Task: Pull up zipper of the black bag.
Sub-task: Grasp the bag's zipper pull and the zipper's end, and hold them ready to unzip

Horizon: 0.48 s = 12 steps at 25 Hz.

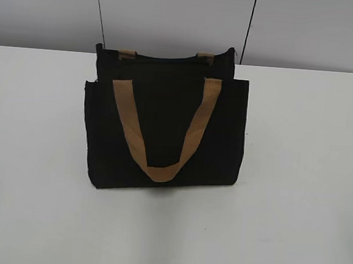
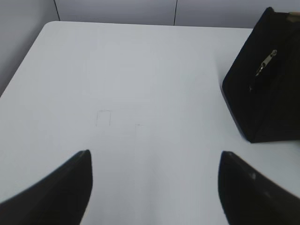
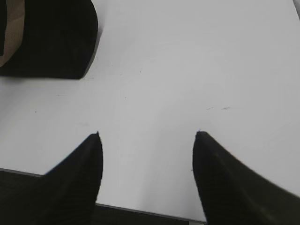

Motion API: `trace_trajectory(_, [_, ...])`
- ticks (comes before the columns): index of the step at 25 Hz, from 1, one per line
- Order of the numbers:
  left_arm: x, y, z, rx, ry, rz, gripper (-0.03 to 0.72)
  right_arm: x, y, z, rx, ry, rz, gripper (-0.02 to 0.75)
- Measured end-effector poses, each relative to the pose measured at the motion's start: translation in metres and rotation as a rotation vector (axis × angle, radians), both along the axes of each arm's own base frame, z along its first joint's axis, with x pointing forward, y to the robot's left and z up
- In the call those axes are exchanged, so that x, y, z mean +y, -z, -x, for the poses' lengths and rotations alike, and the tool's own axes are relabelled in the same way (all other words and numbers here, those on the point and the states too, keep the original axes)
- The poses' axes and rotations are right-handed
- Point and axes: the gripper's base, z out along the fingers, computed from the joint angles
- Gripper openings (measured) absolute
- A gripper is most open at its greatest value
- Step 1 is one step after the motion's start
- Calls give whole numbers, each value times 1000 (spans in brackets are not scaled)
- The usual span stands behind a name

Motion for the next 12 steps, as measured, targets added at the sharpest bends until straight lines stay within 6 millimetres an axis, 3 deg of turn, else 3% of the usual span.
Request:
trace_trajectory(5, [0, 0, 0, 0, 0, 0, 504, 0, 0, 0, 0, 0, 0, 473])
trace_trajectory(8, [0, -1, 0, -8, 0, 0, 470, 0, 0, 0, 0, 0, 0, 473])
trace_trajectory(12, [0, -26, -1, -177, 0, 9, 463, 0, 0, 0, 0, 0, 0, 473])
